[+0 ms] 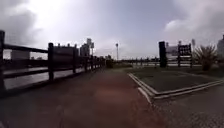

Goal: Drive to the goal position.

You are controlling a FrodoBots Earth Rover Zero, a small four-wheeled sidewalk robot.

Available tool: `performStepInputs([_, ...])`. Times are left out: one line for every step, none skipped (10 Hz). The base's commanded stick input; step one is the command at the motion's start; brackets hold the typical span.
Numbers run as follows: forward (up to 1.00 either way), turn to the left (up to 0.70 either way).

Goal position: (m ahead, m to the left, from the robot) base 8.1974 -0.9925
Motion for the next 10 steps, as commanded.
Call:
performStepInputs([0.89, 0.11])
performStepInputs([0.89, 0.24])
performStepInputs([0.89, 0.32])
performStepInputs([0.89, 0.00])
performStepInputs([0.89, 0.00])
performStepInputs([0.89, 0.00])
performStepInputs([0.89, 0.00])
performStepInputs([0.89, 0.00])
performStepInputs([0.89, 0.00])
performStepInputs([0.89, 0.00])
